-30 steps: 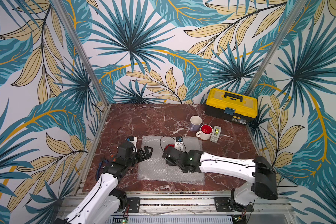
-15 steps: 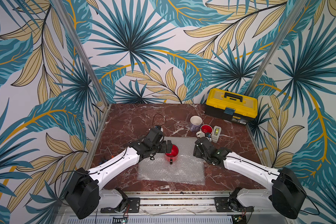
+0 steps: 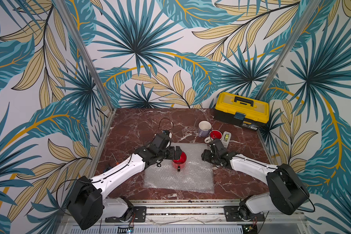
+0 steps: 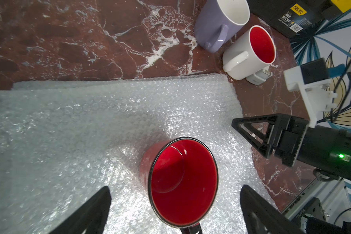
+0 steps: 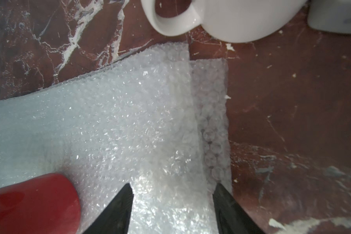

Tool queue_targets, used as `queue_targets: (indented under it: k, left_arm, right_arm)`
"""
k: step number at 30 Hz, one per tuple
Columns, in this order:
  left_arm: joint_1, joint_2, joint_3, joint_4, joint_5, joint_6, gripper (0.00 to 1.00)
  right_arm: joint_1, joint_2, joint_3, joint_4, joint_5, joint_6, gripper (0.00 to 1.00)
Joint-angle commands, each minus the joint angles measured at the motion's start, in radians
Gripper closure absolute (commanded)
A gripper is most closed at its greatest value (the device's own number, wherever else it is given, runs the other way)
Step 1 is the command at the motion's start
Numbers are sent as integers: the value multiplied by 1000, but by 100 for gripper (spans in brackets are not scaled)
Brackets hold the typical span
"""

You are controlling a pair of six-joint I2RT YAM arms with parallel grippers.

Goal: Wrap mugs in bubble wrap
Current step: Wrap the mug in bubble wrap.

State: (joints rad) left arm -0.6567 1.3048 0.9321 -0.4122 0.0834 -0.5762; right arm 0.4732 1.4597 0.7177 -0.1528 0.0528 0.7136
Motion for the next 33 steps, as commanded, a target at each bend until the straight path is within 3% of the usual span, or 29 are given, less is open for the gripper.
queue_targets:
  k: [1, 10, 26, 33]
  left_arm:
    - [-1, -27, -11, 32, 36, 4, 0]
    - [-2, -35, -17, 32, 44, 1, 0]
    - [-1, -64, -32, 44, 68, 2, 0]
    - [-1, -63, -30, 48, 78, 1, 0]
  right_arm:
    - [-12, 26, -24, 57, -41, -3, 36]
    - [-32, 44, -25, 43, -22, -20, 36]
    - [-105, -6, -129, 342, -283, -59, 36]
    - [-163, -3, -179, 551, -501, -31, 36]
